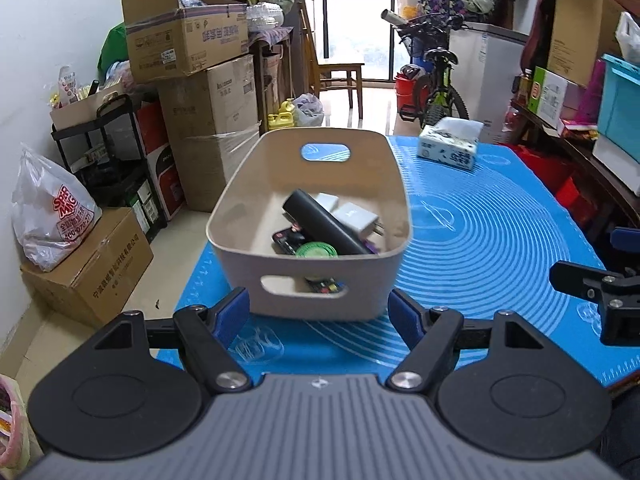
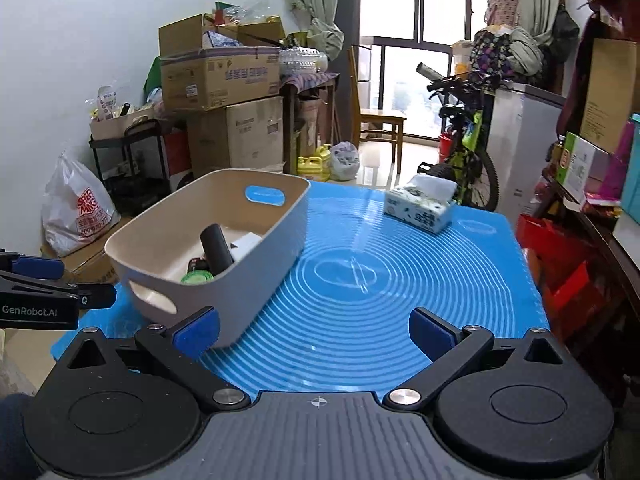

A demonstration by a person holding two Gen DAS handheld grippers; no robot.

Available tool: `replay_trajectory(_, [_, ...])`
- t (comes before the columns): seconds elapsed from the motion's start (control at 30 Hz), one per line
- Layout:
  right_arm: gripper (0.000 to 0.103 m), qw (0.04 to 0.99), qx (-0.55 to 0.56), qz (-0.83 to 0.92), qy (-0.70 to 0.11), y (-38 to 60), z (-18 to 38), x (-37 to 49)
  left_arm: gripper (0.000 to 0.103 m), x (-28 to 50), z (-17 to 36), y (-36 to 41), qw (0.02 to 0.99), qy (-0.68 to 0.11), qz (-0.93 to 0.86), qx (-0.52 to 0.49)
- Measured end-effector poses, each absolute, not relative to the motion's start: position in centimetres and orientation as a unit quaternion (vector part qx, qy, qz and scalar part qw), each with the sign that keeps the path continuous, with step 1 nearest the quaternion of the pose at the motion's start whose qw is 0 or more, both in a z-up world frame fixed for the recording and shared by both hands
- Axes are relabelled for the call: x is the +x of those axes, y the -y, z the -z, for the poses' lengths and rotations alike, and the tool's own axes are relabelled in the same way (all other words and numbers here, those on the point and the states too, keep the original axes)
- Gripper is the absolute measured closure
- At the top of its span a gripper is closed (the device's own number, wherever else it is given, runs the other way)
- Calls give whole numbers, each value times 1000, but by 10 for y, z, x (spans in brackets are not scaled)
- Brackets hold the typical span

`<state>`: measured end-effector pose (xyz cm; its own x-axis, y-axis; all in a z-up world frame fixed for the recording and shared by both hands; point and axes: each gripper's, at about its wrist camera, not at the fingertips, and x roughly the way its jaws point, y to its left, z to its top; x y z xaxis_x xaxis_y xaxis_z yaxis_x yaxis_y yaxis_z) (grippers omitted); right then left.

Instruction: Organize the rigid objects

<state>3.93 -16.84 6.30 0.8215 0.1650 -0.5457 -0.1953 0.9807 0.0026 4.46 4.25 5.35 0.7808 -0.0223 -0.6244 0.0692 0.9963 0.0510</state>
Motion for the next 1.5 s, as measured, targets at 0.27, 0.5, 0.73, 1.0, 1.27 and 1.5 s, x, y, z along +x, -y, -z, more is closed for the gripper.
replay_trajectory(0.27, [3,956,-24,-77,-284,183,-50,2,26,17,-46,-32,942,-332,33,38])
replay_trajectory(0.5, [3,956,-14,-72,-286,193,-40,-19,26,-2,-41,-28,942,-331,34,39])
replay_trajectory(0.73, [3,956,-6,-71,-284,200,-37,-37,26,-12,-36,-27,941,-334,35,45])
replay_trajectory(1.0, [3,955,11,-66,-290,207,-28,-47,26,-19,-33,-27,940,-336,35,51])
replay_trajectory(1.27, [3,954,13,-60,-293,210,-24,-50,27,-23,-33,-24,941,-332,39,55])
replay_trajectory(1.5, [3,954,7,-58,-295,210,-21,-50,26,-24,-33,-22,939,-335,41,60])
